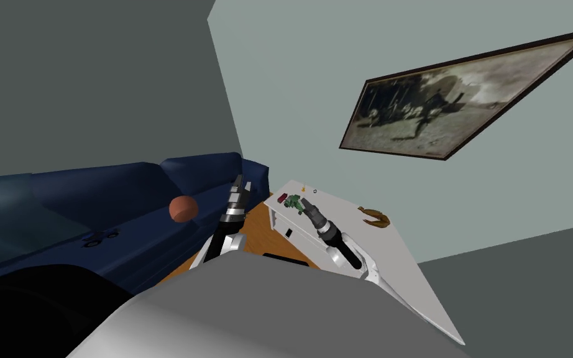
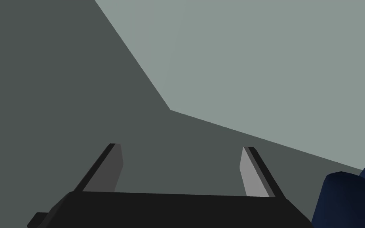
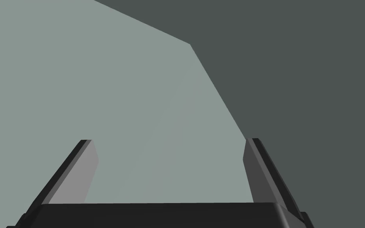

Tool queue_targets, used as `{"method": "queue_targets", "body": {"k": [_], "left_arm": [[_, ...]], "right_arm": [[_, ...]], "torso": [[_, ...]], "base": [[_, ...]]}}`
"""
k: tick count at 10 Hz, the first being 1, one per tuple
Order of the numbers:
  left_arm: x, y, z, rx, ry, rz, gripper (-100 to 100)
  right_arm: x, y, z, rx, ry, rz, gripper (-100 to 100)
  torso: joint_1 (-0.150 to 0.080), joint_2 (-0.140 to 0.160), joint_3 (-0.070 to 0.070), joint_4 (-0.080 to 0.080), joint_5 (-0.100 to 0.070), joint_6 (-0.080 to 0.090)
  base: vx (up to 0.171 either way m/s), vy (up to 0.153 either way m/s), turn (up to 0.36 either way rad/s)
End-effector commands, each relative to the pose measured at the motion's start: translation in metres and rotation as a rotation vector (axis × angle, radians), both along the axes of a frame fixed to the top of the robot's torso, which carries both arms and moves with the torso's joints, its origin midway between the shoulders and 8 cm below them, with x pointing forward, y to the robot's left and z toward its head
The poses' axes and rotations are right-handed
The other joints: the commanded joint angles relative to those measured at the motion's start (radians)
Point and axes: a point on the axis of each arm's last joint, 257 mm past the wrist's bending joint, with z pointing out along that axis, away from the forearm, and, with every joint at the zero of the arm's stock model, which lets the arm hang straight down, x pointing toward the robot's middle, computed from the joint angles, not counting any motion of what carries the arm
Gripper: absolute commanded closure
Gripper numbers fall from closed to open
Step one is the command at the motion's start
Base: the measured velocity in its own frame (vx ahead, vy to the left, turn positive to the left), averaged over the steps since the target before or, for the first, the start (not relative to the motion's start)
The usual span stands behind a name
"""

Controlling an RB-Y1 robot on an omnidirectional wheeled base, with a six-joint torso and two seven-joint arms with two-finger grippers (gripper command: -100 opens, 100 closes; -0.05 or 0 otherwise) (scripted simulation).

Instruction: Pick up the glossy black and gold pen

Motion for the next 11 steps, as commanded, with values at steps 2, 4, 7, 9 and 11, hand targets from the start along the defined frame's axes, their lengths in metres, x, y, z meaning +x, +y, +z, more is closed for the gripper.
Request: {"method": "queue_targets", "body": {"k": [2,4,7,9,11], "left_arm": [[0.000,0.000,0.000,0.000,0.000,0.000,0],[0.000,0.000,0.000,0.000,0.000,0.000,0],[0.000,0.000,0.000,0.000,0.000,0.000,0],[0.000,0.000,0.000,0.000,0.000,0.000,0],[0.000,0.000,0.000,0.000,0.000,0.000,0]], "right_arm": [[-0.004,0.004,-0.044,-0.124,0.029,0.046,-100],[-0.008,0.003,-0.074,-0.214,0.050,0.074,-100],[-0.010,-0.009,-0.115,-0.328,0.086,0.089,-100],[-0.013,-0.022,-0.149,-0.428,0.113,0.102,-100],[-0.017,-0.040,-0.184,-0.531,0.142,0.110,-100]], "torso": [[-0.001,0.000,0.000,0.000,0.000,0.001],[-0.001,0.000,0.000,0.000,0.000,0.001],[0.000,-0.001,0.000,0.000,0.000,0.000],[0.000,0.000,0.000,0.000,0.000,0.001],[0.000,-0.001,0.000,0.000,0.000,0.000]], "base": [[0.007,0.017,0.186],[0.007,0.018,0.168],[0.012,0.019,0.193],[0.014,0.021,0.188],[0.016,0.017,0.247]]}}
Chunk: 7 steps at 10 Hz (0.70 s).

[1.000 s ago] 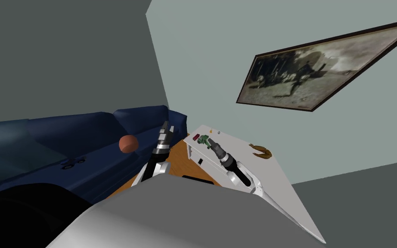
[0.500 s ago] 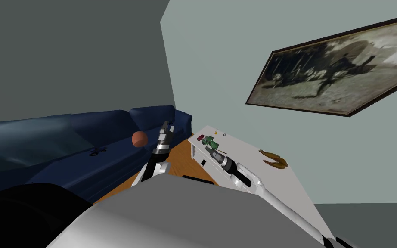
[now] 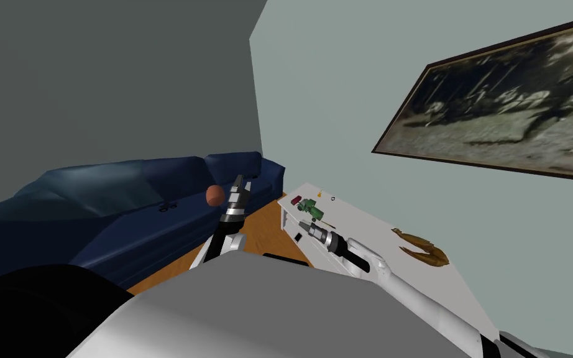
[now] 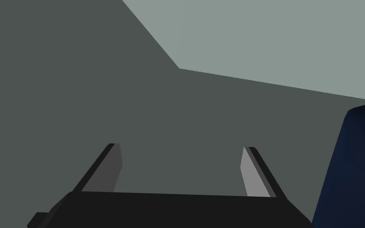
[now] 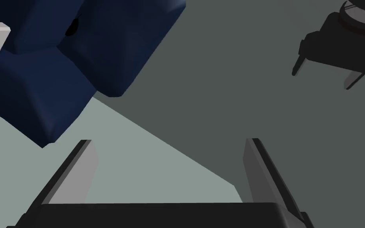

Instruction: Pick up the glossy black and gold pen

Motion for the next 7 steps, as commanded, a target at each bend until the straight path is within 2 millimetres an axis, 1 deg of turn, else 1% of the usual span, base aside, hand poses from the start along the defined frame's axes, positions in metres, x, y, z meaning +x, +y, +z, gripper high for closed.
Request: {"method": "queue_targets", "body": {"k": [1,2,3,4,5,6,7], "left_arm": [[0.000,0.000,0.000,0.000,0.000,0.000,0],[0.000,0.000,0.000,0.000,0.000,0.000,0],[0.000,0.000,0.000,0.000,0.000,0.000,0],[0.000,0.000,0.000,0.000,0.000,0.000,0],[0.000,0.000,0.000,0.000,0.000,0.000,0],[0.000,0.000,0.000,0.000,0.000,0.000,0],[0.000,0.000,0.000,0.000,0.000,0.000,0]], "right_arm": [[-0.008,-0.023,-0.036,-0.111,0.031,0.008,-100],[-0.008,-0.029,-0.038,-0.125,0.030,0.006,-100],[-0.014,-0.050,-0.069,-0.218,0.056,0.010,-100],[-0.013,-0.056,-0.070,-0.232,0.056,0.008,-100],[-0.020,-0.085,-0.099,-0.334,0.080,0.010,-100],[-0.023,-0.112,-0.118,-0.420,0.089,0.006,-100],[-0.029,-0.122,-0.127,-0.445,0.108,0.007,-100]], "torso": [[0.000,0.000,0.000,0.000,0.000,0.000],[0.001,0.000,0.000,0.000,0.000,-0.001],[0.000,0.000,0.000,0.000,0.000,0.000],[0.000,0.000,0.000,0.000,0.000,-0.001],[0.000,0.000,0.000,0.000,0.000,0.000],[0.000,-0.001,0.000,0.000,0.000,-0.001],[0.000,-0.002,-0.001,0.000,0.000,-0.001]], "base": [[0.020,0.024,0.264],[0.022,0.014,0.151],[0.028,0.019,0.276],[0.026,0.007,0.150],[0.028,0.010,0.264],[0.045,0.011,0.434],[0.041,0.002,0.200]]}}
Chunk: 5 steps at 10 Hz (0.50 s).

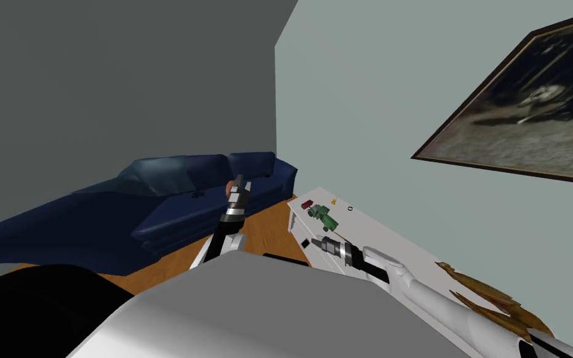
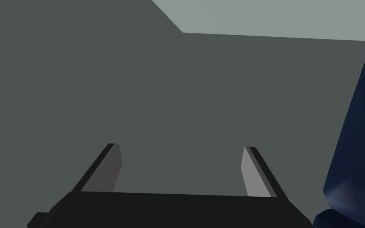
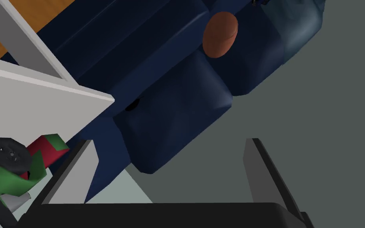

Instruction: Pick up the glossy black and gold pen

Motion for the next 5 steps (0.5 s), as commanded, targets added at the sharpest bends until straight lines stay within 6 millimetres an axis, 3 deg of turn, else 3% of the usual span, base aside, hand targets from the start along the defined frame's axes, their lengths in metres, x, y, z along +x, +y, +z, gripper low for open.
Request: {"method": "queue_targets", "body": {"k": [1,2,3,4,5], "left_arm": [[0.000,0.000,0.000,0.000,0.000,0.000,0],[0.000,0.000,0.000,0.000,0.000,0.000,0],[0.000,0.000,0.000,0.000,0.000,0.000,0],[0.000,0.000,0.000,0.000,0.000,0.000,0],[0.000,0.000,0.000,0.000,0.000,0.000,0]], "right_arm": [[-0.014,-0.043,-0.029,-0.126,0.034,-0.006,-100],[-0.015,-0.048,-0.030,-0.135,0.037,-0.006,-100],[-0.027,-0.078,-0.047,-0.222,0.057,0.003,-100],[-0.026,-0.086,-0.051,-0.238,0.062,-0.008,-100],[-0.040,-0.124,-0.069,-0.337,0.088,-0.009,-100]], "torso": [[0.000,0.000,0.000,0.000,0.000,0.000],[0.000,0.000,0.000,0.000,0.000,-0.001],[0.000,0.001,0.000,0.000,0.000,0.000],[0.000,0.000,0.000,0.000,0.000,-0.001],[0.000,0.001,0.000,0.000,0.000,0.000]], "base": [[0.042,0.011,0.315],[0.032,0.003,0.137],[0.035,0.004,0.230],[0.032,-0.001,0.190],[0.039,0.010,0.318]]}}
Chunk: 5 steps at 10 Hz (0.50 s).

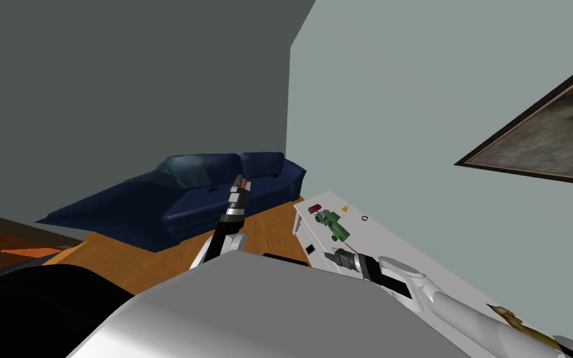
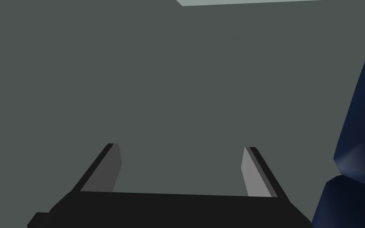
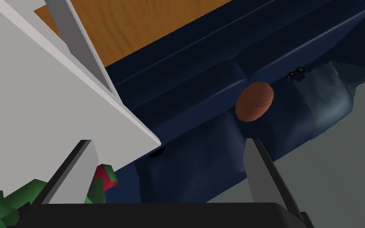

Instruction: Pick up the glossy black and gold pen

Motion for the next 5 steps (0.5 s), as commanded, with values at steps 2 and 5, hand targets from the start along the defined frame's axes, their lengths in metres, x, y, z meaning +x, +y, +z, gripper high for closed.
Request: {"method": "queue_targets", "body": {"k": [2,5], "left_arm": [[0.000,0.000,0.000,0.000,0.000,0.000,0],[0.000,0.000,0.000,0.000,0.000,0.000,0]], "right_arm": [[-0.020,-0.060,-0.019,-0.150,0.038,-0.001,-100],[-0.054,-0.134,-0.041,-0.330,0.092,0.005,-100]], "torso": [[0.000,0.000,0.000,0.000,0.000,0.001],[-0.002,-0.002,-0.001,0.000,0.000,0.000]], "base": [[0.036,-0.004,0.212],[0.062,-0.023,0.319]]}}
